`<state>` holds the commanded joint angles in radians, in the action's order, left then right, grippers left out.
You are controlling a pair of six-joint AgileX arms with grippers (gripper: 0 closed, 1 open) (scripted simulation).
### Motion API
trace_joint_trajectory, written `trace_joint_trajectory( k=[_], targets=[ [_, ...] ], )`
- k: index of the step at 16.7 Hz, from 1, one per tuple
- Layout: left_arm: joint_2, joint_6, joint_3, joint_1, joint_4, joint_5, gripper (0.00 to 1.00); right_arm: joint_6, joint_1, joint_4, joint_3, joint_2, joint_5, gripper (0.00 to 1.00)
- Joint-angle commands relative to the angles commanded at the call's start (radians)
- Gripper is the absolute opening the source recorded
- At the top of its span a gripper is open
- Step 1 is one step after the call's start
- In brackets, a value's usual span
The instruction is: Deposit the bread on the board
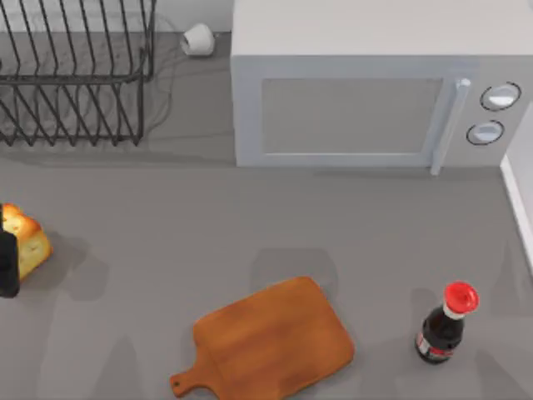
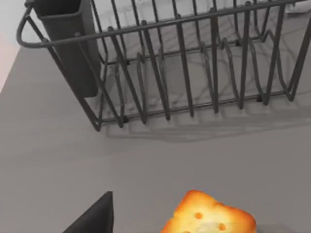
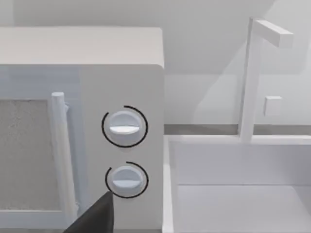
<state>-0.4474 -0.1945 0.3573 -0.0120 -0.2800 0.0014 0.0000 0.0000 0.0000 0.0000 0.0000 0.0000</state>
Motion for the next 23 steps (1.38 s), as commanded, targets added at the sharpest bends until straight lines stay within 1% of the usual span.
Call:
trace_joint_trajectory(
  k=[9, 12, 18, 21, 23],
  targets=[
    [-0.809, -0.272, 0.457, -0.014, -0.444, 0.006, 1.00, 0.000, 0.000, 0.000, 0.000, 0.000, 0.000, 1.00],
    [-1.033, -0.353, 0.604, -0.022, -0.568, 0.005, 1.00, 0.000, 0.000, 0.000, 0.000, 0.000, 0.000, 1.00],
    [-1.314, -0.482, 0.889, -0.040, -0.729, -0.002, 1.00, 0.000, 0.000, 0.000, 0.000, 0.000, 0.000, 1.00],
    [-1.396, -0.518, 0.969, -0.042, -0.766, -0.001, 1.00, 0.000, 0.000, 0.000, 0.000, 0.000, 0.000, 1.00],
    [-1.410, -0.523, 0.980, -0.041, -0.771, 0.000, 1.00, 0.000, 0.000, 0.000, 0.000, 0.000, 0.000, 1.00]
  ],
)
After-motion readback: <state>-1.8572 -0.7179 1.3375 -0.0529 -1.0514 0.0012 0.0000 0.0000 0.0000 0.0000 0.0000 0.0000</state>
